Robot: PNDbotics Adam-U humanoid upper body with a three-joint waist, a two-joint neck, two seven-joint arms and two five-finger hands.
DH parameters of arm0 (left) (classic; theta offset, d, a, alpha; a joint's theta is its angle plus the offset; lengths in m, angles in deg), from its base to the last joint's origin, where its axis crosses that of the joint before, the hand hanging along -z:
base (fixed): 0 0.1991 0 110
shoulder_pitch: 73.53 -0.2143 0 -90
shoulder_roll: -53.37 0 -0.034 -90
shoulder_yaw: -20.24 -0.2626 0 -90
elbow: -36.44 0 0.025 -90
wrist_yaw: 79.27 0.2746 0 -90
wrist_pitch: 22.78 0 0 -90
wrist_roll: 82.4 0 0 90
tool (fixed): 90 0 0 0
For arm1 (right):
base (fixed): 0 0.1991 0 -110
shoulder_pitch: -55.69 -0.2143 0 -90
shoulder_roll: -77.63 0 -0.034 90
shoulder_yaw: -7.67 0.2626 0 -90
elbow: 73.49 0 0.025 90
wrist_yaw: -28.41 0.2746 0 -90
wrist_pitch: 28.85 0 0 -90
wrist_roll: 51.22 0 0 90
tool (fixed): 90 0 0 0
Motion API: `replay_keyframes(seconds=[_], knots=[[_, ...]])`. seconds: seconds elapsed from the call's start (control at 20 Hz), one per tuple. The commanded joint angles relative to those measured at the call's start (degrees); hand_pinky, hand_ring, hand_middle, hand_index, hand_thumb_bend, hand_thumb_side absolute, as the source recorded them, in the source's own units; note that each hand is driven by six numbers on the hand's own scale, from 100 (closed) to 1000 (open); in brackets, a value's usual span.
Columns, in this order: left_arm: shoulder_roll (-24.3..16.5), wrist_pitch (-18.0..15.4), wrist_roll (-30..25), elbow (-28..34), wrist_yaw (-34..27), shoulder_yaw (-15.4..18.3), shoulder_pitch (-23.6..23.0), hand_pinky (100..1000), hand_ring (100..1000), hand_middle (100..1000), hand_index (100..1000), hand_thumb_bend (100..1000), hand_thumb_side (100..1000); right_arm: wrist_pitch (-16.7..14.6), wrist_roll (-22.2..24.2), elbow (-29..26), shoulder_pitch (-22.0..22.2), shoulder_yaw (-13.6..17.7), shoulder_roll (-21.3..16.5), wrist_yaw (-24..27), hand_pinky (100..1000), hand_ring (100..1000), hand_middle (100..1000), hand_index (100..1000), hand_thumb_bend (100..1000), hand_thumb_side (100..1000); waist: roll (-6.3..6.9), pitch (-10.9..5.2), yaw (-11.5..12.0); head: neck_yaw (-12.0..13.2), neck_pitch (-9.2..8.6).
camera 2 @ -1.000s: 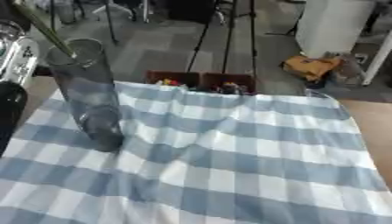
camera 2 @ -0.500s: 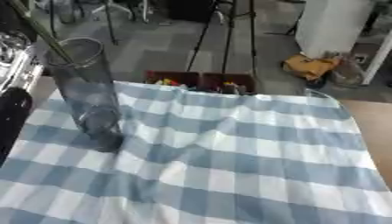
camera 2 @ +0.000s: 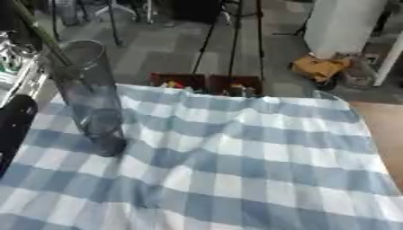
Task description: Arrange flowers into the vase.
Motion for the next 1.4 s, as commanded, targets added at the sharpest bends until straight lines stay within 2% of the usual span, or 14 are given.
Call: replay_keyframes(seconds=[0.05, 0.2, 0.3, 0.65, 1.1, 1.4], knots=[[-1.04, 0.88, -0.02, 0.24, 1.05, 0.12, 1.15, 100, 100, 141, 110, 100, 807, -0.74, 0.94, -0.50, -0.33, 0.64, -2.11, 0.56, 778, 564, 472, 765, 100, 1000, 0.30, -1.18, 0.03, 0.03, -0.36], [-1.31, 2.09, 0.08, 0.04, 2.06, 0.11, 1.03, 100, 177, 224, 118, 100, 823, -0.52, 0.97, -0.59, -0.17, 0.69, -2.08, 0.53, 779, 564, 472, 765, 100, 1000, 0.45, -1.26, 0.13, -0.12, -0.14], [-1.56, 3.06, 0.04, -0.04, 2.90, 0.07, 1.05, 100, 194, 238, 124, 100, 829, -0.40, 0.93, -0.66, -0.01, 0.76, -2.08, 0.52, 779, 564, 471, 765, 100, 1000, 0.51, -1.36, 0.22, -0.27, -0.06], [-2.70, 5.83, 0.49, -0.06, 6.71, 0.30, 0.72, 100, 189, 230, 130, 100, 800, 0.04, 0.84, -0.85, 0.61, 1.01, -2.09, 0.43, 779, 563, 470, 765, 100, 1000, 0.70, -1.77, 0.82, -0.84, 0.58], [-4.35, 7.09, 0.38, 0.11, 11.35, -0.04, 0.35, 100, 184, 226, 129, 100, 746, 0.60, 0.71, -1.10, 1.23, 1.21, -2.04, 0.30, 779, 562, 468, 765, 100, 1000, 0.88, -2.38, 1.48, -1.16, 1.03], [-4.63, 7.62, 1.33, -0.24, 13.77, 0.17, -0.27, 100, 186, 230, 152, 100, 788, 0.98, 0.43, -1.39, 1.37, 1.34, -1.86, 0.32, 776, 562, 467, 765, 100, 1000, 0.96, -2.62, 1.61, -1.34, 1.03]])
